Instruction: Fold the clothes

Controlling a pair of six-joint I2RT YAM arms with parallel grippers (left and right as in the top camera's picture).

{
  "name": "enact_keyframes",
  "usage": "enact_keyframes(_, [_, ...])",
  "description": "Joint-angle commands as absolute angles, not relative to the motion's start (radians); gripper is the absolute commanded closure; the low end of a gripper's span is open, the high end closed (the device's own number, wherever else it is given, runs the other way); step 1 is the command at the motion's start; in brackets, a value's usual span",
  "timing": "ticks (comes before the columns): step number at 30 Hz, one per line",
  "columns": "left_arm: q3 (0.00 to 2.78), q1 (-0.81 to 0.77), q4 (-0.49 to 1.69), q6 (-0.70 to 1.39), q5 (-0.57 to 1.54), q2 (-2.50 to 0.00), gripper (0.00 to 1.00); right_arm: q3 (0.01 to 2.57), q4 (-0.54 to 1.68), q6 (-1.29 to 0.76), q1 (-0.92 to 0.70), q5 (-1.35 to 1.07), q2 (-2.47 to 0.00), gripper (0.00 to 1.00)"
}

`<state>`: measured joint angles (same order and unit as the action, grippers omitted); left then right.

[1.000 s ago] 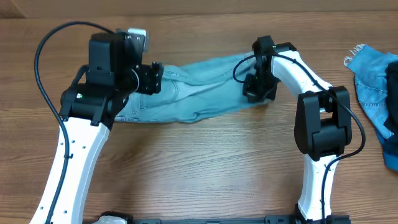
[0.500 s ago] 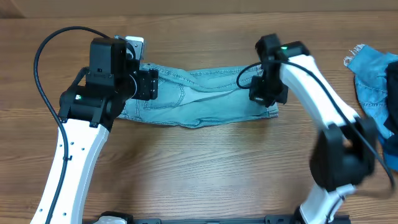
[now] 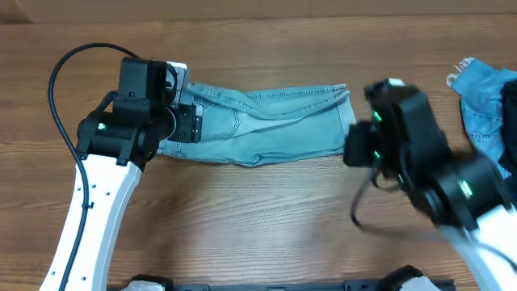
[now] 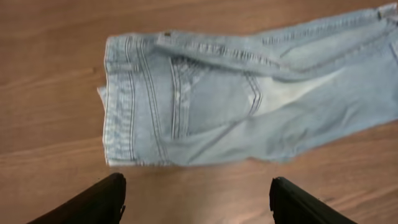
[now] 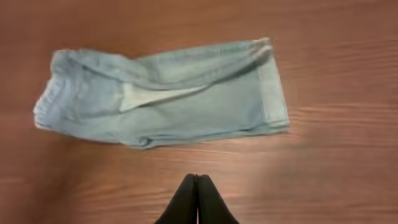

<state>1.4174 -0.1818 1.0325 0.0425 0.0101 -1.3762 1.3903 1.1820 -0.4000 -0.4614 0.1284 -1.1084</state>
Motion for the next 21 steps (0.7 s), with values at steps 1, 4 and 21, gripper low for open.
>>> enact_keyframes(1, [1.427, -0.176, 1.042, 0.033, -0.007, -1.353, 0.22, 1.184, 1.066, -0.446, -0.447, 0.169, -1.026, 0.87])
enact_keyframes(4, [1.424, -0.176, 1.042, 0.033, -0.007, -1.357, 0.21, 1.048, 0.89, -0.444, -0.422, 0.084, -1.061, 0.84])
enact_keyframes(21, [1.213, -0.176, 0.771, 0.067, 0.001, -1.684, 0.25, 1.043, 0.431, -0.422, -0.107, -0.315, -1.66, 0.85])
